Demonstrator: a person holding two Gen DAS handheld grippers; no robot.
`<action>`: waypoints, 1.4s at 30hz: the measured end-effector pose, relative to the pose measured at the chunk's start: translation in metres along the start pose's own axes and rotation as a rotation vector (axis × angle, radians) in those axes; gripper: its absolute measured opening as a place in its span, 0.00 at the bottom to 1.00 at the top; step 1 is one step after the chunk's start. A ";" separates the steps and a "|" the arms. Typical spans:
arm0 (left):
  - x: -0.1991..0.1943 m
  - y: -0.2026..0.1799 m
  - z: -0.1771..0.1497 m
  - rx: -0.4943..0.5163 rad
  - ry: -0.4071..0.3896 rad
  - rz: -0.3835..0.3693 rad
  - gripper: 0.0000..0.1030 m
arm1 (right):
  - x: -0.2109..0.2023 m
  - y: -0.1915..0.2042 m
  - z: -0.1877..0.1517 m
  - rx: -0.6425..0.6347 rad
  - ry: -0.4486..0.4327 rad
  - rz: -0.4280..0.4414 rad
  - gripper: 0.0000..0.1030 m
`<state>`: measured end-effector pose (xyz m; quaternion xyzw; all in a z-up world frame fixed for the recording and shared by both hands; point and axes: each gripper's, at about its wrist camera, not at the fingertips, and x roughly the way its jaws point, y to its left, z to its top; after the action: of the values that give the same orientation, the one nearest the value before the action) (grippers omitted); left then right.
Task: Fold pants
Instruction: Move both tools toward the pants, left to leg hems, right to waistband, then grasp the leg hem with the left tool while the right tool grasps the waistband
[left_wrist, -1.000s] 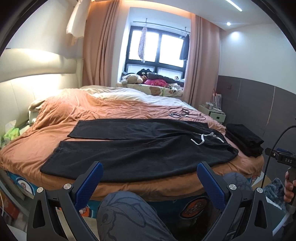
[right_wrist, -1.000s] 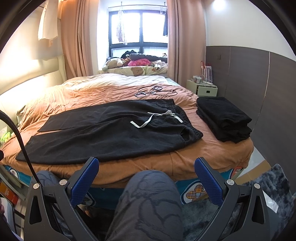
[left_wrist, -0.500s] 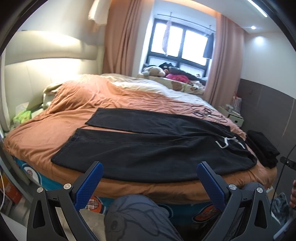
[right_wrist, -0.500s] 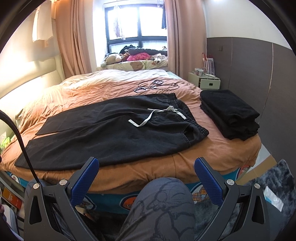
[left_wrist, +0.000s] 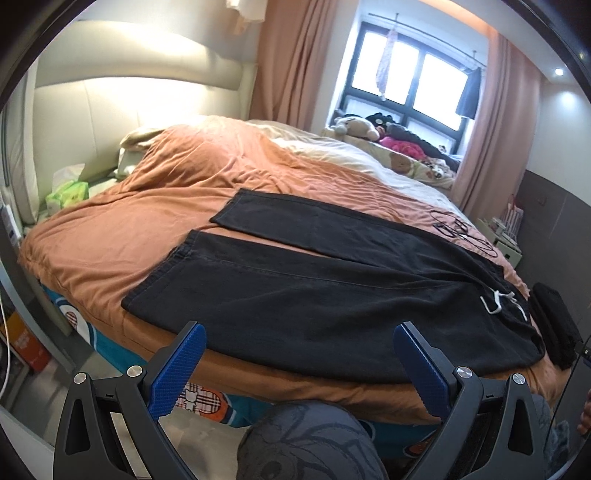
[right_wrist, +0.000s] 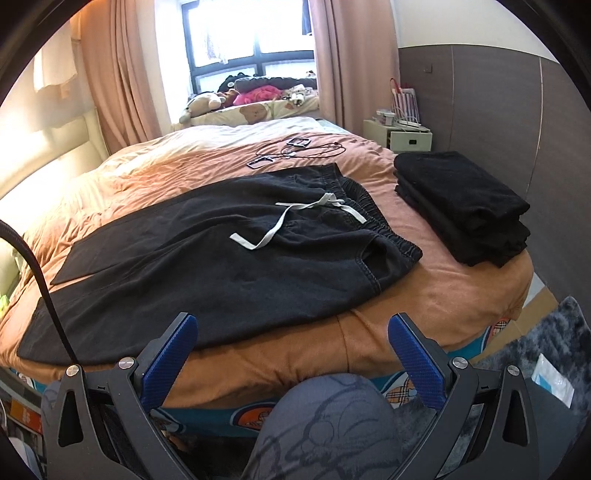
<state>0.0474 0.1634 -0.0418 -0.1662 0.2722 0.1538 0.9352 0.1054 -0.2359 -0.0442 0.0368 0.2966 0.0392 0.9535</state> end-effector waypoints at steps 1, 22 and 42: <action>0.004 0.004 0.002 -0.007 0.005 0.012 1.00 | 0.005 0.000 0.003 0.005 0.007 -0.002 1.00; 0.059 0.105 0.014 -0.263 0.090 0.185 0.99 | 0.082 -0.037 0.035 0.126 0.162 0.022 1.00; 0.110 0.166 -0.006 -0.561 0.152 0.101 0.75 | 0.138 -0.095 0.038 0.313 0.315 0.101 0.98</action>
<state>0.0700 0.3320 -0.1461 -0.4157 0.2962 0.2564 0.8208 0.2454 -0.3192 -0.0997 0.1926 0.4422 0.0454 0.8748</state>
